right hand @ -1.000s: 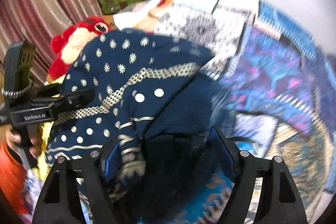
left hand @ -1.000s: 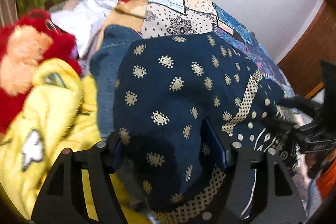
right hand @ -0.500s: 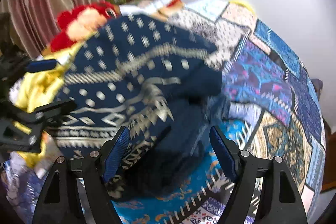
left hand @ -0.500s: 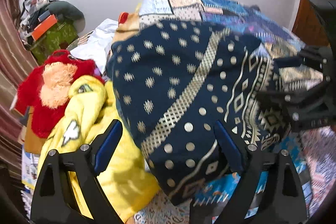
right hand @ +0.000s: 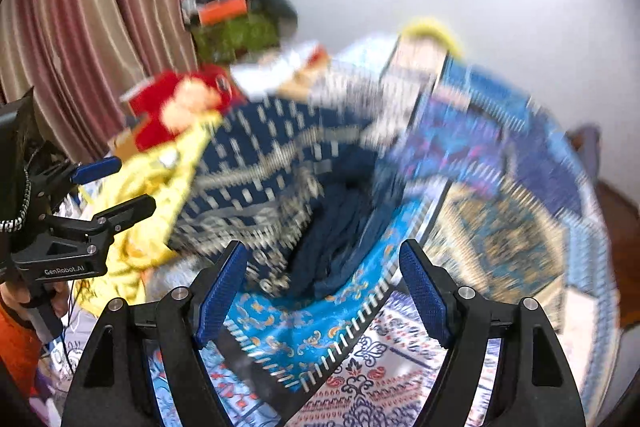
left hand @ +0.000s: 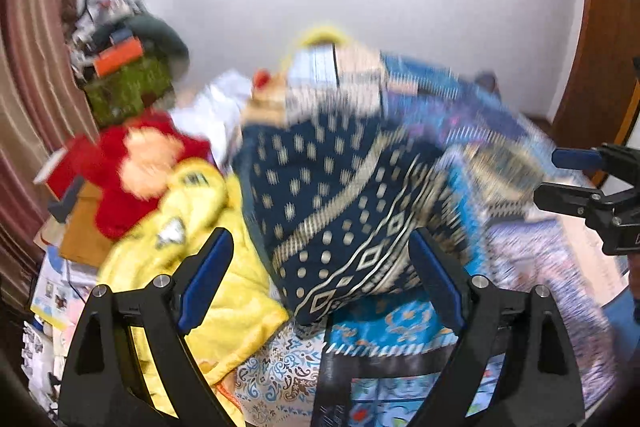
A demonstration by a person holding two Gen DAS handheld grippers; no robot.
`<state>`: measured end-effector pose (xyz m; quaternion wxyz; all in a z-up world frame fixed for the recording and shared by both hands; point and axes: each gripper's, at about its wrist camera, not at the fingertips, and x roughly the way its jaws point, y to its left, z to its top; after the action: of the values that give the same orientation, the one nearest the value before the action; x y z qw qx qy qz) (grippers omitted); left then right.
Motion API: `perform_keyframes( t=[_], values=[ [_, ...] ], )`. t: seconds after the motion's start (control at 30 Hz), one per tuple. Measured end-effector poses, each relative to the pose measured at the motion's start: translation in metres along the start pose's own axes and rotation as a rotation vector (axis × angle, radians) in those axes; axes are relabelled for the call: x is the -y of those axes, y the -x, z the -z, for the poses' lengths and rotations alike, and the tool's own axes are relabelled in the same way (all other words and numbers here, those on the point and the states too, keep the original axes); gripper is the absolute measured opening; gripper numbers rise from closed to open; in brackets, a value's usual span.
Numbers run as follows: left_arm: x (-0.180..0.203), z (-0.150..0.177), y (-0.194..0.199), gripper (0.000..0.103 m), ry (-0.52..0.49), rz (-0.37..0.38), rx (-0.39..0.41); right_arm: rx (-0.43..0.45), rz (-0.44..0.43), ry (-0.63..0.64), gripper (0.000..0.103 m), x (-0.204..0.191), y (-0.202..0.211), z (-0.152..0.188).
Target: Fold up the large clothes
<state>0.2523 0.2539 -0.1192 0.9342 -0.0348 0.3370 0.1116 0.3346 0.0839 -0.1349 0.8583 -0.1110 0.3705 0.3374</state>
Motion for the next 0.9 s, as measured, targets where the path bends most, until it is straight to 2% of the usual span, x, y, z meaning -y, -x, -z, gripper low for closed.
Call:
perform_keyframes(
  t=[0.2, 0.33, 0.43, 0.5, 0.67, 0.9],
  values=[
    [0.014, -0.020, 0.123, 0.089, 0.018, -0.028, 0.264, 0.296, -0.005, 0.010, 0.077, -0.033, 0.124, -0.007],
    [0.025, -0.019, 0.188, 0.090, 0.021, -0.006, 0.394, 0.433, 0.003, 0.019, 0.077, -0.053, 0.189, -0.001],
    [0.035, -0.011, 0.226, 0.092, 0.015, -0.037, 0.478, 0.517, 0.010, 0.015, 0.079, -0.065, 0.227, 0.010],
    [0.040, -0.004, 0.249, 0.094, 0.020, -0.054, 0.527, 0.556, 0.005, 0.001, 0.085, -0.071, 0.246, 0.017],
    [0.047, 0.012, 0.278, 0.098, 0.048, -0.045, 0.582, 0.614, -0.017, -0.021, 0.087, -0.083, 0.279, 0.040],
    [0.047, 0.026, 0.289, 0.099, 0.082, -0.014, 0.588, 0.631, 0.005, -0.041, 0.091, -0.093, 0.297, 0.065]
  ],
)
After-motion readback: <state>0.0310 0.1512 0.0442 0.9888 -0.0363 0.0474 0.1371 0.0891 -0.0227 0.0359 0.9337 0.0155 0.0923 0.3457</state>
